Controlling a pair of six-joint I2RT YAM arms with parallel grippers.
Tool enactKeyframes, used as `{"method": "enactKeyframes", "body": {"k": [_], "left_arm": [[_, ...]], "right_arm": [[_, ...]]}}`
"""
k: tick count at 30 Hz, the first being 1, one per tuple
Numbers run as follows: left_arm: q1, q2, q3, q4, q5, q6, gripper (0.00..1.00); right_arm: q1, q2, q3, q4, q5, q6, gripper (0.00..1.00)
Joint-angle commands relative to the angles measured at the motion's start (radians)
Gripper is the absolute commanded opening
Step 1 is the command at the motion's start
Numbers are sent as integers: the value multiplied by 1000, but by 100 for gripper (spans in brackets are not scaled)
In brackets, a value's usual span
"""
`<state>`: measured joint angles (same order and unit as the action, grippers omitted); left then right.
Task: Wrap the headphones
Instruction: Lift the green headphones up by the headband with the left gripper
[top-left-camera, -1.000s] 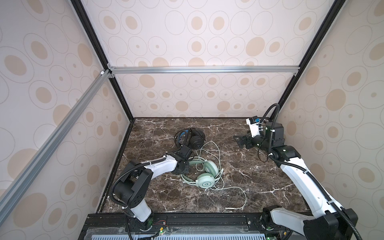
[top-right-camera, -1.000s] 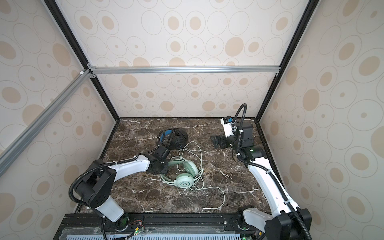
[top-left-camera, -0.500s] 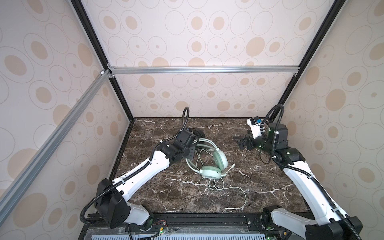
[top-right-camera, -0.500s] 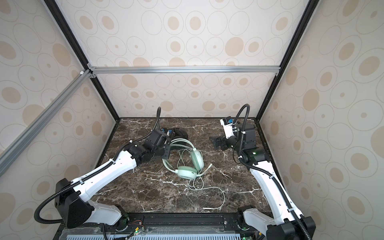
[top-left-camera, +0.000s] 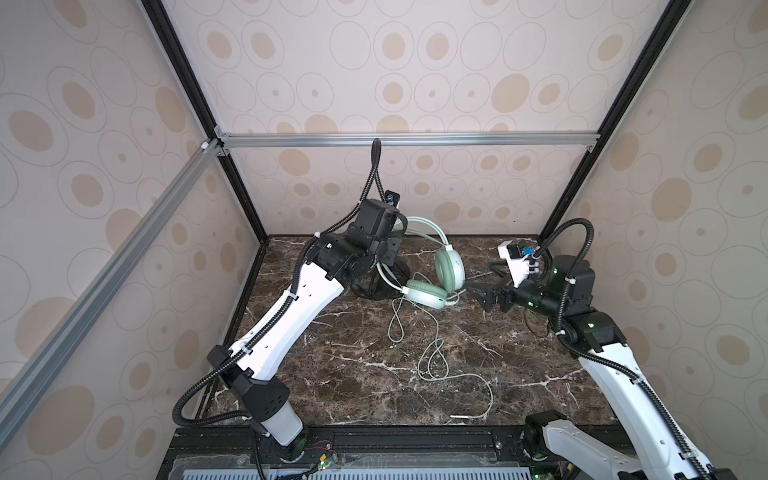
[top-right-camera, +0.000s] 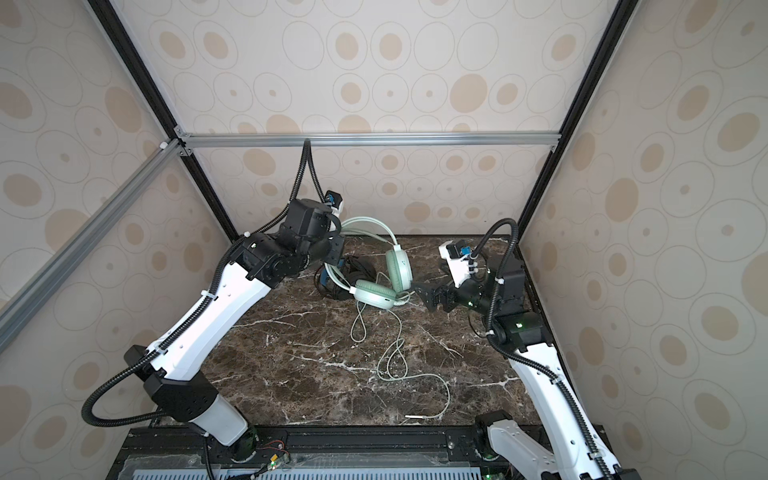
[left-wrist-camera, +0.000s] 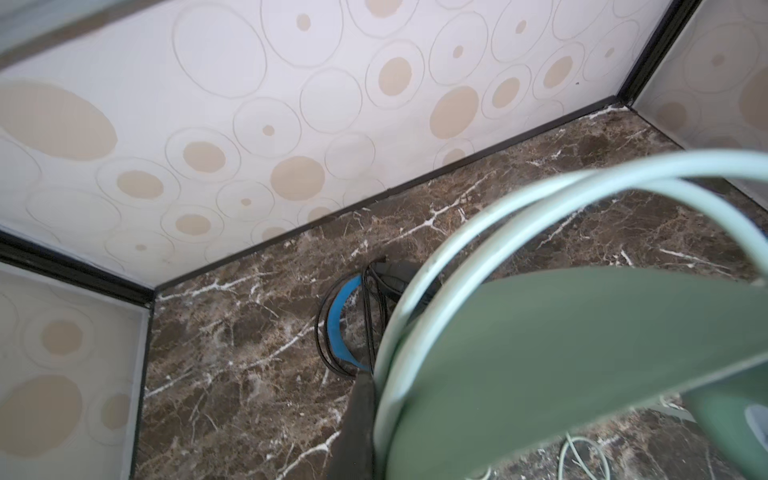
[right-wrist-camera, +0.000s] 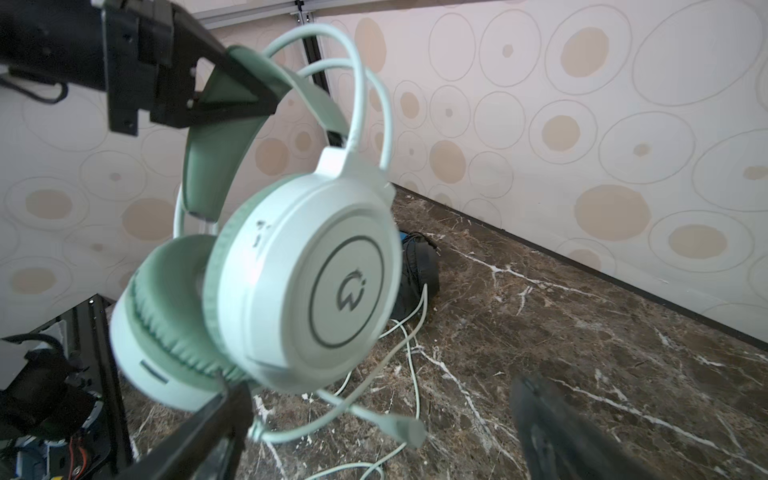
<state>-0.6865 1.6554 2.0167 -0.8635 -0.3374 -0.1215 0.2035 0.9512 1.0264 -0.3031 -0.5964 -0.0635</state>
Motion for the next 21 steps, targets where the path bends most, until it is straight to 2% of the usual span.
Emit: {"method": "enactKeyframes", "body": {"k": [1,5,13,21], "left_arm": [[1,24,144,-2,-19,84,0],[-1,23,198,7,36,126,0],[-1,-17,202,-31,17,144,0],[-1,-42,221,-39,30,128,0]], "right_arm": [[10,-15,-36,24,-60,16,100],[13,-16,-56,55,-82,39,100],[16,11,-54,76,-88,-5,100],[43,100,-37,202,-165,43,100]]}}
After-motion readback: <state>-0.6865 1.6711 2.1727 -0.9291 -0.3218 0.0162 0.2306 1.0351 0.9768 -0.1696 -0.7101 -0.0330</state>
